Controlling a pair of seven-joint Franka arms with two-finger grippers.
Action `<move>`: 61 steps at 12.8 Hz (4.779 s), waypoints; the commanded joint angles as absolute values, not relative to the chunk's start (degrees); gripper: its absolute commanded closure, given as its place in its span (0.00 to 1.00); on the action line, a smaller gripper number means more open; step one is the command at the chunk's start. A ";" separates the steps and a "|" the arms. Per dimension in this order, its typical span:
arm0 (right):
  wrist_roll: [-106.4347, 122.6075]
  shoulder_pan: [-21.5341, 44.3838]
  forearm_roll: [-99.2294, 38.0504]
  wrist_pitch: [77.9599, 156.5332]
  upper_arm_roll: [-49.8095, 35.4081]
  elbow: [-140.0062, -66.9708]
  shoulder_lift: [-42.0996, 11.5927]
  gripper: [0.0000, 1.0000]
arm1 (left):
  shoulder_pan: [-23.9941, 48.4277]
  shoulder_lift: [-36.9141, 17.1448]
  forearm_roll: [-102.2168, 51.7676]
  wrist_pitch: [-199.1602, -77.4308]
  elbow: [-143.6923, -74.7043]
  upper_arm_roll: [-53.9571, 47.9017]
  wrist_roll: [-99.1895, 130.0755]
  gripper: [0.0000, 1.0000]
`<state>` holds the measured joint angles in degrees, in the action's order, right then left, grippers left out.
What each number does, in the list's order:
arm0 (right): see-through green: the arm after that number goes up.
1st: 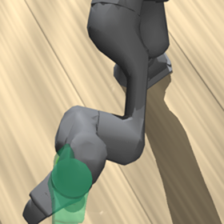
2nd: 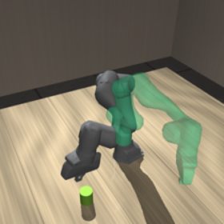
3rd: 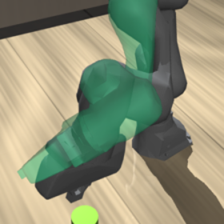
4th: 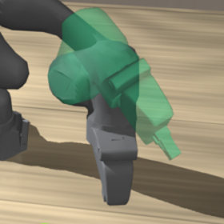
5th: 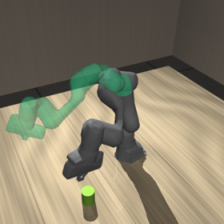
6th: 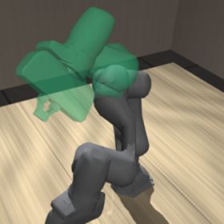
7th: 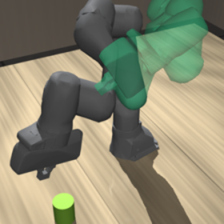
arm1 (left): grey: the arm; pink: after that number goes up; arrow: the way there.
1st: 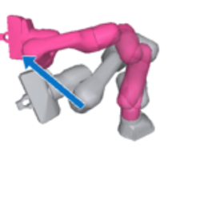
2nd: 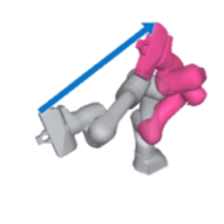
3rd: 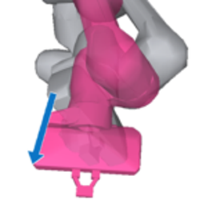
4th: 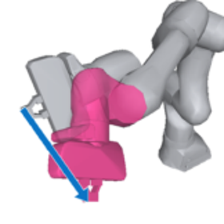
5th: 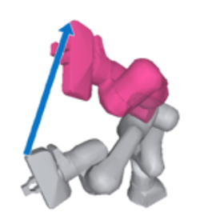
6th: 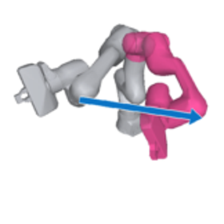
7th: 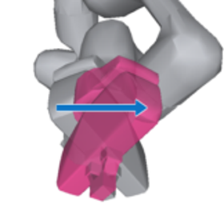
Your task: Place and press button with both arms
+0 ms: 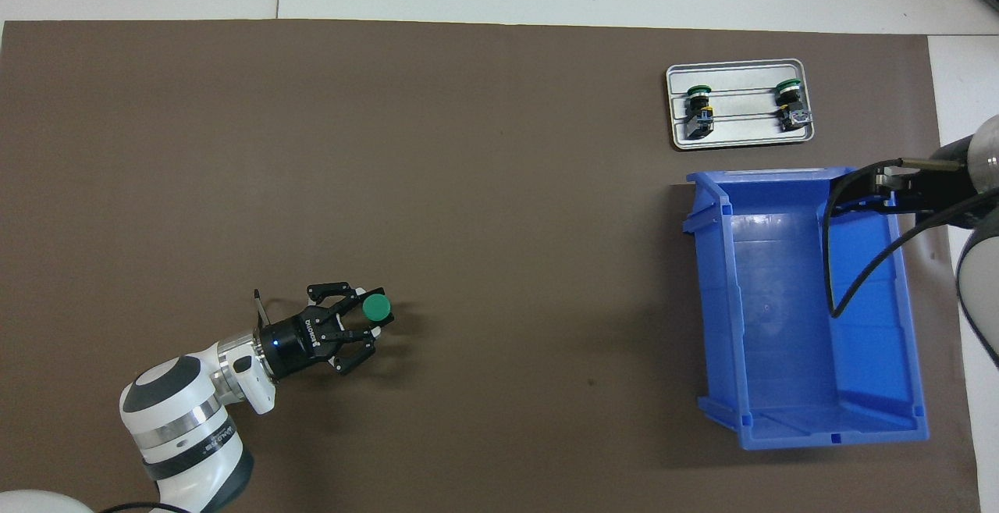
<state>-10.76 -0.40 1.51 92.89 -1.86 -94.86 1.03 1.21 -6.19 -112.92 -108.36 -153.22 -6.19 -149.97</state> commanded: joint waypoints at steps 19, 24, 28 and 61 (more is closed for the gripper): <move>-9.32 -1.05 0.53 93.43 -2.20 -96.50 2.46 0.00 | 0.35 -4.22 -113.47 -107.75 -159.43 -5.89 -157.50 0.34; -9.32 -1.05 0.53 93.43 -2.20 -96.50 2.46 0.00 | -0.53 -4.22 -113.38 -107.93 -159.35 -5.98 -157.32 0.01; -9.32 -1.05 0.53 93.43 -2.20 -96.50 2.46 0.00 | -0.53 -4.22 -113.47 -107.93 -159.08 -5.89 -157.24 0.01; -9.40 -1.05 0.53 93.43 -2.29 -96.50 2.46 0.00 | 8.88 9.40 -15.73 -96.79 -112.76 -6.50 -15.47 0.00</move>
